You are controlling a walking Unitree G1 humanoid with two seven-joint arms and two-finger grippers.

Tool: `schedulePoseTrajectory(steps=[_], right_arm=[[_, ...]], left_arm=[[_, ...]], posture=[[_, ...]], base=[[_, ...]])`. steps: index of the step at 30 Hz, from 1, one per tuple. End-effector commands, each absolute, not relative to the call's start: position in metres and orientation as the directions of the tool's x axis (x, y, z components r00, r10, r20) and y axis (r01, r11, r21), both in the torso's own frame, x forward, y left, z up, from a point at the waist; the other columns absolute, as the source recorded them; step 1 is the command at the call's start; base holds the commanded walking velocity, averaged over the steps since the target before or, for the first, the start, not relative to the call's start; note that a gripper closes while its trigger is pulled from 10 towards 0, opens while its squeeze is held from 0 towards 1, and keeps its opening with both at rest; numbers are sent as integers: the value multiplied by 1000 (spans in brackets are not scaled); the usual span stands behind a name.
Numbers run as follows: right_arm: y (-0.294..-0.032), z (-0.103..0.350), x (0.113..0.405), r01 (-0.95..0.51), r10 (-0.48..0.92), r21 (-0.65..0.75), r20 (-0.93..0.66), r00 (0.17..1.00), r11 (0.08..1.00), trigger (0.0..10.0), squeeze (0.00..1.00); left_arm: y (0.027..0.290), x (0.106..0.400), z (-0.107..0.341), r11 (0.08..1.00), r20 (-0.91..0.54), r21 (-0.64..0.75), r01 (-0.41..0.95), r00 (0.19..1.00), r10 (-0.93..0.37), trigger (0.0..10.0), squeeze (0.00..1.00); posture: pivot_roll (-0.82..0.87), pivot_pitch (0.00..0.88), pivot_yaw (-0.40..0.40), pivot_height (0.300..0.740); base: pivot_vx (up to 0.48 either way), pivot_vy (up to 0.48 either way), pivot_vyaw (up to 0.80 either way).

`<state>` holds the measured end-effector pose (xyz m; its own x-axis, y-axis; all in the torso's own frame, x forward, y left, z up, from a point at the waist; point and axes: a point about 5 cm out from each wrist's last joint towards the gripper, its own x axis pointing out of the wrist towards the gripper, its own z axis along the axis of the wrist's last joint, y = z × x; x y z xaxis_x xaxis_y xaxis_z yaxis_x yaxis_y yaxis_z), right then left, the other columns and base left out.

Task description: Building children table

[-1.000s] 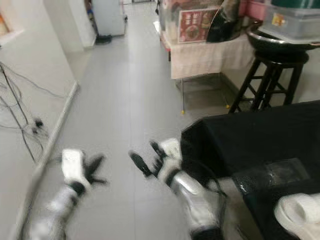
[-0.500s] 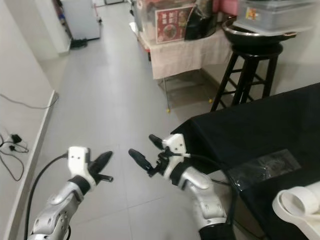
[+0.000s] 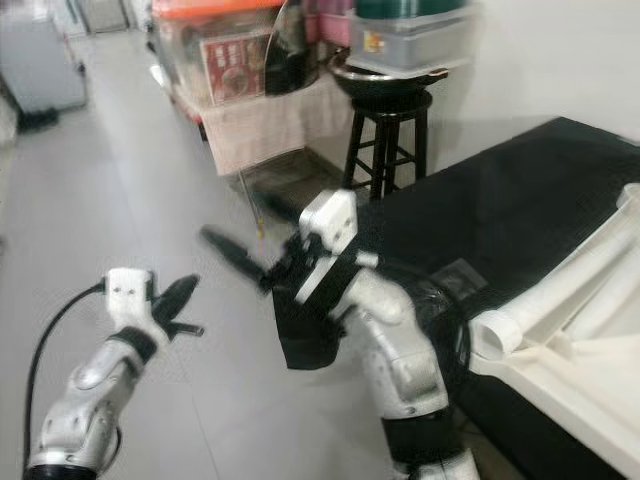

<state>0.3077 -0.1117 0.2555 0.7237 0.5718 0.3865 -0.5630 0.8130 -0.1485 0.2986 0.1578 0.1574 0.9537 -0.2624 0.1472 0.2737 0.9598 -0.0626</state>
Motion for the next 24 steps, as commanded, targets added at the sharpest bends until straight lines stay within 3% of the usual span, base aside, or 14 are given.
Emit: schedulePoseTrajectory(steps=[1, 3, 7, 10, 14, 24], right_arm=[[-118, 245, 313, -509, 520, -126, 338, 785, 851, 10000, 0], [-134, 242, 311, -374, 397, -132, 303, 866, 918, 10000, 0], [-138, 241, 302, -333, 362, -147, 276, 891, 932, 10000, 0], [-138, 241, 295, -309, 346, -176, 249, 905, 935, 10000, 0], [-136, 232, 301, -281, 349, -299, 205, 915, 912, 10000, 0], [-138, 224, 313, -265, 328, -336, 145, 934, 904, 10000, 0]], left_arm=[[163, 297, 158, 965, 126, -24, 262, 958, -257, 10000, 0], [154, 287, 189, 957, 204, 63, 282, 935, -289, 10000, 0], [143, 271, 220, 951, 277, 123, 285, 910, -309, 10000, 0], [142, 259, 237, 965, 309, 146, 217, 917, -253, 10000, 0], [145, 258, 228, 987, 278, 61, 149, 947, -160, 10000, 0], [144, 265, 208, 969, 148, 142, 202, 963, -223, 10000, 0]], posture=[[-72, 0, 83, 740], [-77, 0, 76, 740], [-72, 0, 71, 740], [-63, 0, 66, 740], [-50, 0, 54, 740], [-54, 0, 63, 740]], base=[[0, 0, -800], [0, 0, -800], [0, 0, -800], [0, 0, -800], [0, 0, -800], [0, 0, -800]])
